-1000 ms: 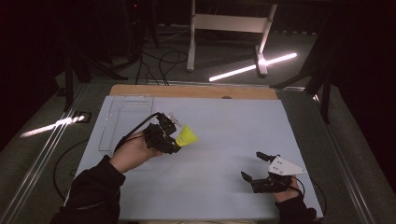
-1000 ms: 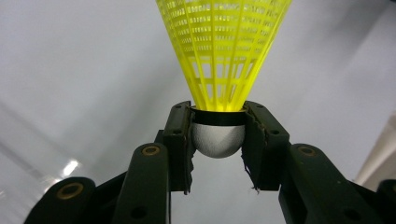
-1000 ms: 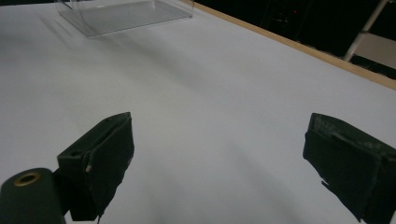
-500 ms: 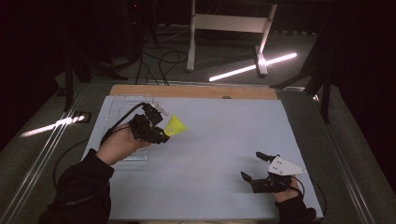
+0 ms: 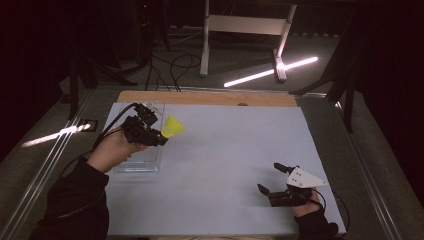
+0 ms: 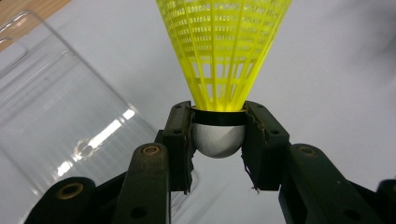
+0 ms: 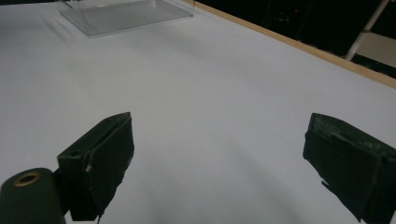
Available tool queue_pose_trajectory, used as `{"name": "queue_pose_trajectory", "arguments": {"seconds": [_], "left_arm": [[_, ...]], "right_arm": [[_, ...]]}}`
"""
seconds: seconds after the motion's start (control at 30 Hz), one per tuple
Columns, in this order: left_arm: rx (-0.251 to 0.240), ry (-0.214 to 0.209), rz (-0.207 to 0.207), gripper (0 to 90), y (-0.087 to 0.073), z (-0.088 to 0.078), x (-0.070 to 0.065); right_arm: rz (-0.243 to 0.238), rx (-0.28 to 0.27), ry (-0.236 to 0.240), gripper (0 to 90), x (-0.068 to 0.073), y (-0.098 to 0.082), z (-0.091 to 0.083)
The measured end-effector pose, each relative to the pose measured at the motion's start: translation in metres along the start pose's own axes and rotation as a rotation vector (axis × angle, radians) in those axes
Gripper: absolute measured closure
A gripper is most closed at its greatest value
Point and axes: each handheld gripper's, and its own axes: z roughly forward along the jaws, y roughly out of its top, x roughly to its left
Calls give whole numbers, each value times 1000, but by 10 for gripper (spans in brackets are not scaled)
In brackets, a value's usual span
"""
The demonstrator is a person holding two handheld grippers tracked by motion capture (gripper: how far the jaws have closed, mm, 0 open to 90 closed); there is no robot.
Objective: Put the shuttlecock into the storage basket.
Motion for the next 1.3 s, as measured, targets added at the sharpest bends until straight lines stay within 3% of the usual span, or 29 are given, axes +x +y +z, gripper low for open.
{"name": "queue_pose_trajectory", "arguments": {"seconds": [0.47,0.93,1.3], "left_arm": [[-4,56,-79,658,-21,-13,27],[-7,84,-165,658,-48,-27,52],[-9,105,-212,658,-63,-29,63]], "right_arm": [[3,-4,9,89,0,0,0],[-1,4,11,89,1,0,3],[3,8,13,89,1,0,3]]}}
